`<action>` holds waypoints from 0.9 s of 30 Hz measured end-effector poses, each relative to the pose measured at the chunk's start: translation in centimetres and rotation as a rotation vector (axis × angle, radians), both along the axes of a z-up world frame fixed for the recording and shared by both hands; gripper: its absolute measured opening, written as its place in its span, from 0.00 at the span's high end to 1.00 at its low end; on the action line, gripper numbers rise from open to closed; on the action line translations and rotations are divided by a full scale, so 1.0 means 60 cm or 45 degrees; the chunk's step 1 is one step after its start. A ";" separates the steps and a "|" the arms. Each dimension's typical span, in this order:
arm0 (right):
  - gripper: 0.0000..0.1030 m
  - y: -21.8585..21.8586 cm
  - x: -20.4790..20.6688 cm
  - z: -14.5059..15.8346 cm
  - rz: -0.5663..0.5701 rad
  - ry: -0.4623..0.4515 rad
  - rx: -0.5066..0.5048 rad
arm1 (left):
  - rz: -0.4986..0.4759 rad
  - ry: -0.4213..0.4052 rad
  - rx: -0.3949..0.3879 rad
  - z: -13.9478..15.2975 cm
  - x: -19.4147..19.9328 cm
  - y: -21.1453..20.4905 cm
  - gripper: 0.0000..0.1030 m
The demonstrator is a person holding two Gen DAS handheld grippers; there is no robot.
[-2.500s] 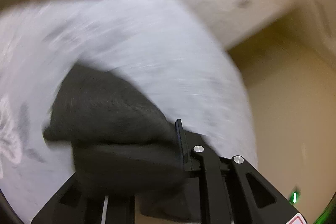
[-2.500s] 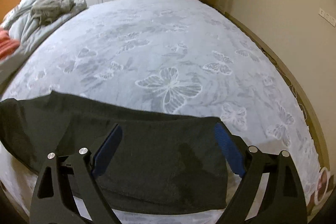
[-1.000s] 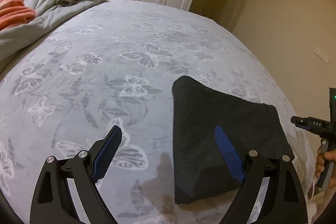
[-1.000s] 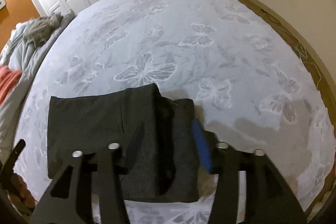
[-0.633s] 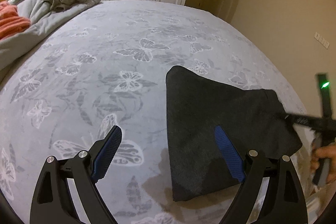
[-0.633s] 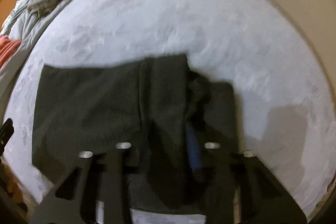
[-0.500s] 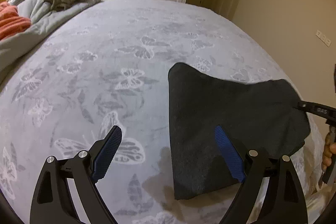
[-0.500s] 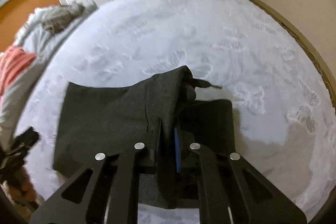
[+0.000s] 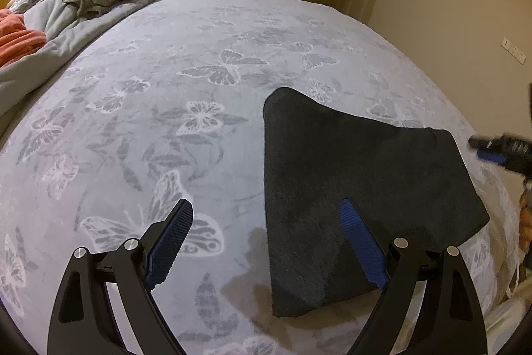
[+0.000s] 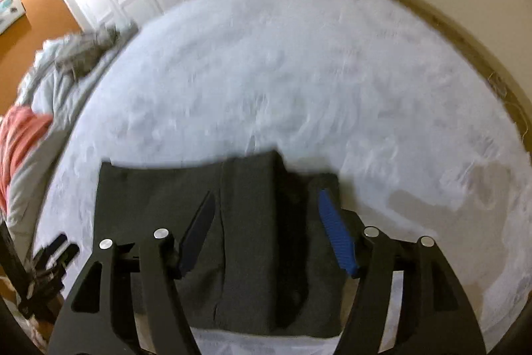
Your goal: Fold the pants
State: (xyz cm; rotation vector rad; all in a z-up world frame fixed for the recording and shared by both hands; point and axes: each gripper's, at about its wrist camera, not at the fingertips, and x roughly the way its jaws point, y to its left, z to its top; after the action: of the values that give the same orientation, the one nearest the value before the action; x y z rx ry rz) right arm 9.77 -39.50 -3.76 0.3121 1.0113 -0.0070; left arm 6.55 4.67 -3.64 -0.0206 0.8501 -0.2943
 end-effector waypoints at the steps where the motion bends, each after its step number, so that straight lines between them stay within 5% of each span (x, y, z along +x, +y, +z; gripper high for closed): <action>1: 0.38 0.011 0.002 -0.018 0.027 0.056 -0.011 | -0.012 -0.002 -0.004 0.001 -0.002 -0.003 0.15; 3: 0.46 0.035 0.005 -0.047 0.095 0.130 -0.042 | -0.052 -0.015 -0.013 0.005 -0.008 -0.012 0.15; 5: 0.75 0.056 0.001 -0.039 0.145 0.097 -0.168 | -0.106 -0.033 -0.017 0.010 -0.019 -0.025 0.15; 8: 0.91 0.025 -0.028 0.015 0.131 -0.057 0.000 | -0.156 -0.048 -0.002 0.016 -0.030 -0.042 0.15; 10: 0.91 -0.002 -0.046 0.036 0.100 -0.126 0.020 | -0.175 -0.051 -0.007 0.018 -0.036 -0.051 0.15; 12: 0.90 -0.026 -0.035 -0.006 0.045 0.011 -0.042 | -0.202 -0.035 -0.008 0.014 -0.038 -0.061 0.15; 14: 0.75 -0.042 -0.021 -0.058 0.000 0.156 -0.035 | -0.225 -0.023 -0.003 0.007 -0.040 -0.074 0.15; 16: 0.73 -0.050 -0.022 -0.039 -0.007 0.117 0.038 | -0.253 -0.027 0.011 0.001 -0.043 -0.088 0.15; 19: 0.55 -0.062 -0.032 -0.013 -0.011 0.043 0.090 | -0.333 -0.079 -0.005 0.006 -0.062 -0.113 0.15; 27: 0.56 -0.029 -0.086 -0.013 0.204 0.079 -0.026 | -0.565 -0.228 0.020 0.015 -0.144 -0.198 0.12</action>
State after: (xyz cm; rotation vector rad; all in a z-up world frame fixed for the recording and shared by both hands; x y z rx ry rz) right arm 4.61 -41.26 -4.56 0.2126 1.0953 0.1183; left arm -2.07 -7.21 -2.74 0.2091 0.6722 -0.6957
